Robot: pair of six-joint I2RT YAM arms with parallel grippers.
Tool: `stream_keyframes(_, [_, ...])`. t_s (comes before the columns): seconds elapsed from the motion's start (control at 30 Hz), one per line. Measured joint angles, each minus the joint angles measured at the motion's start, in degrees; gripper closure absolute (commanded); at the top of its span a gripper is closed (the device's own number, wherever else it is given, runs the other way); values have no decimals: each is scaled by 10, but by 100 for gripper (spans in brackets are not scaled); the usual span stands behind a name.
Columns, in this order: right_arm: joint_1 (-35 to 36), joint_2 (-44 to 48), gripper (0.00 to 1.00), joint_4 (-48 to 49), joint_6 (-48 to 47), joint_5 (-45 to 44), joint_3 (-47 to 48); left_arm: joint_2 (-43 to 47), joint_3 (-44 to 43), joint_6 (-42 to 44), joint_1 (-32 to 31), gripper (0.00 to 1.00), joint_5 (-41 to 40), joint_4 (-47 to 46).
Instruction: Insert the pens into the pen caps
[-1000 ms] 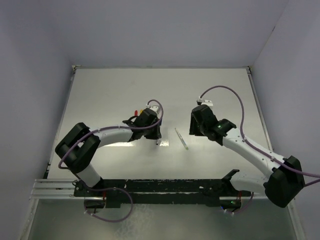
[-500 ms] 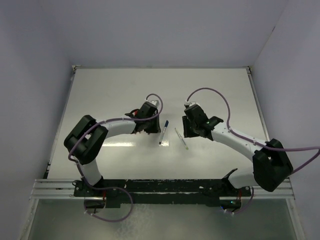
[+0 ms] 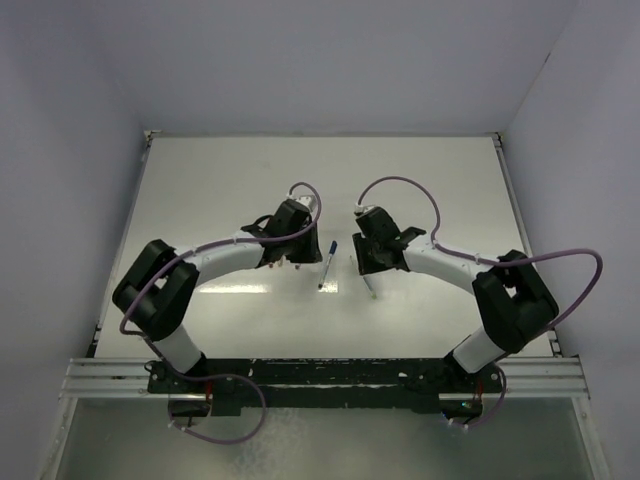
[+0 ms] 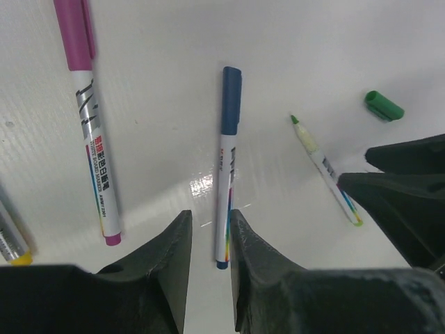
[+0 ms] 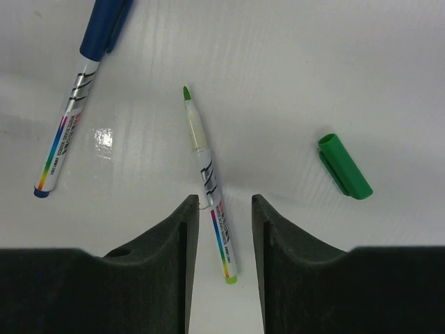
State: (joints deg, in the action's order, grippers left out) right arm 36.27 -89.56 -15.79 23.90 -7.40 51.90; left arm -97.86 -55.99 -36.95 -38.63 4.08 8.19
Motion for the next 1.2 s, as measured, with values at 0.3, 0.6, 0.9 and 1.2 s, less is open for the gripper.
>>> stream_keyframes(0.3, [4,-33,65,26,-4,17,6,116,15,1,0,68,2,5])
stream_keyframes(0.6, [24,-68,98,36,-4,20,21,217,80,1,-3,67,4,7])
stream_keyframes(0.9, [28,-80,100,41,13,18,34,272,131,0,-14,64,4,8])
stream_keyframes(1.2, [28,46,100,52,43,13,6,281,181,21,-106,59,24,-88])
